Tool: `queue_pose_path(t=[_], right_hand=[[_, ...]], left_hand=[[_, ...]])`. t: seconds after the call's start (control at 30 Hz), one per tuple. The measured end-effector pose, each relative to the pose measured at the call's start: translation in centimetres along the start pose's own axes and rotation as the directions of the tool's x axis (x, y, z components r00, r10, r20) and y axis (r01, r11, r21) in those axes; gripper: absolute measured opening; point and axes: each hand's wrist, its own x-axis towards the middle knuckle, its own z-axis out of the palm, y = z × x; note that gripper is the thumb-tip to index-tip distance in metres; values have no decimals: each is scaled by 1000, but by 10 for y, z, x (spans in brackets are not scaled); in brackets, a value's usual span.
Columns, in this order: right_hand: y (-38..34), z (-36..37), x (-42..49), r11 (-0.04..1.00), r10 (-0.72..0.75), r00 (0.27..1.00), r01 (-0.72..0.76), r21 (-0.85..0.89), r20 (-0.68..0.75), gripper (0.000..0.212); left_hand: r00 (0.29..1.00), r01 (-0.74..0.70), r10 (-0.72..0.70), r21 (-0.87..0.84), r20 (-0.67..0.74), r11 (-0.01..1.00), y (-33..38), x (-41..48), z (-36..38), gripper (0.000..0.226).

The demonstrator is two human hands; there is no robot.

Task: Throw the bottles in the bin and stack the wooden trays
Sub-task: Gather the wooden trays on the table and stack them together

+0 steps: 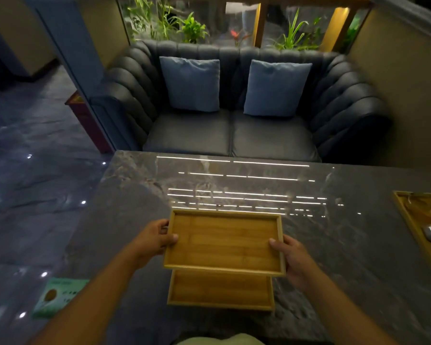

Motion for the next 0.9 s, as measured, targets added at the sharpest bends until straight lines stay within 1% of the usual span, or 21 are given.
queue_pose_path(t=[0.1,0.17,0.2,0.27,0.33,0.43,0.6,0.77,0.9], right_hand=[[24,-5,5,999,-14,992,11,-31,-125,18],[40,-9,8,996,-24,980,8,-84,-198,20],[48,-11,9,992,-30,972,0,-127,-232,20],[61,-13,9,973,-66,955,-2,-229,-289,15],[74,-15,8,939,-120,939,2,-343,-322,11],[91,-19,4,897,-142,932,-22,-441,-334,14],[103,-21,-10,881,-168,921,-20,-473,-352,7],[109,-16,-20,832,-243,892,-10,-555,-381,17],[111,-11,-21,746,-315,880,0,-666,-354,18]], left_hand=[[999,42,-42,3,12,999,-21,-8,10,38],[997,80,-80,17,7,997,-35,-13,16,38],[995,98,-98,38,-3,994,-41,-15,19,37],[992,121,-116,116,-47,986,-54,-17,24,37],[988,125,-106,182,-110,975,-65,-19,31,36],[971,140,-98,189,-217,972,-78,-22,39,37],[950,168,-98,220,-297,961,-101,-31,47,31],[932,90,25,297,-362,951,-111,-38,55,26],[915,66,119,433,-386,899,-116,-36,55,22]])
